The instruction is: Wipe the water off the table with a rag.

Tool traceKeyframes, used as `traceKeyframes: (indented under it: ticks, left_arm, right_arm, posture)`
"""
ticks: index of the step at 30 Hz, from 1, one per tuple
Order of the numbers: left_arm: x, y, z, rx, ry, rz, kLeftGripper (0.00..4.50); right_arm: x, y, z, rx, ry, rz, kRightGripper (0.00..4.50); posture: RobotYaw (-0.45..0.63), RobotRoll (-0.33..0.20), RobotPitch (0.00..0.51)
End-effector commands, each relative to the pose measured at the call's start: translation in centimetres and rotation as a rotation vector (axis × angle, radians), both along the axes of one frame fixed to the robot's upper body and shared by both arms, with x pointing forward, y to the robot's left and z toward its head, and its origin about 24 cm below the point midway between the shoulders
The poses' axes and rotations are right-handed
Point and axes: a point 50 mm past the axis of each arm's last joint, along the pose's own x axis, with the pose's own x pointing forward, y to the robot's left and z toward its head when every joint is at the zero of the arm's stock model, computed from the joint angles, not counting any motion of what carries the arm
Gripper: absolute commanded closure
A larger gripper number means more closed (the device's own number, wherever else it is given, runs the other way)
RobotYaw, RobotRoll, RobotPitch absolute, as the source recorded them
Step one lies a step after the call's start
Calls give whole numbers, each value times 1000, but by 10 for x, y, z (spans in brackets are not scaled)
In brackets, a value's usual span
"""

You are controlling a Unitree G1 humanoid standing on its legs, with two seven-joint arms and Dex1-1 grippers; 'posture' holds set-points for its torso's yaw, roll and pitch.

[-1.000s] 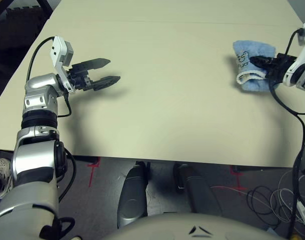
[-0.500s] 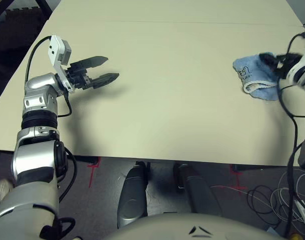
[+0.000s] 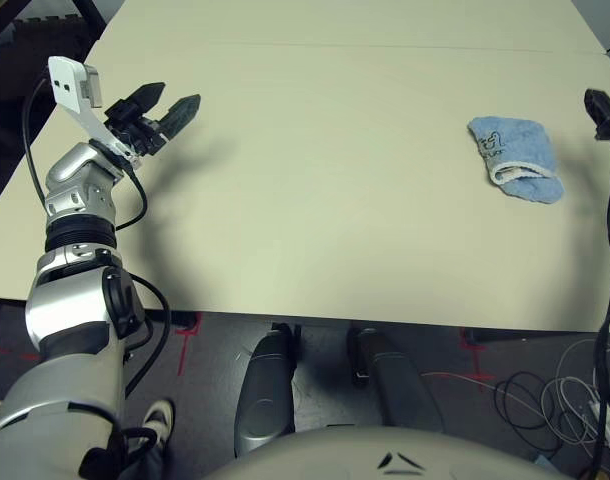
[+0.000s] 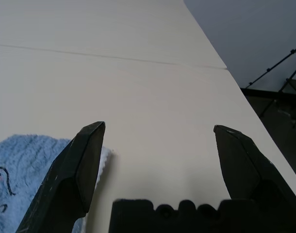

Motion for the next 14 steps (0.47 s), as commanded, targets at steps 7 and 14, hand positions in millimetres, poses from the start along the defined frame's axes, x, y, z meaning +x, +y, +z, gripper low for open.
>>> traceKeyframes:
  ticks: [7,14]
  left_arm:
    - [-4,20,-13,-62,22,239,0]
    - [-6,22,-19,-59,28,252,0]
  right_arm:
    - [-15,-14,-21,43,-38,-81,37]
    - [-13,-10,-26,47,-36,-83,37]
  posture:
    - [28,0,223]
    - [28,0,222]
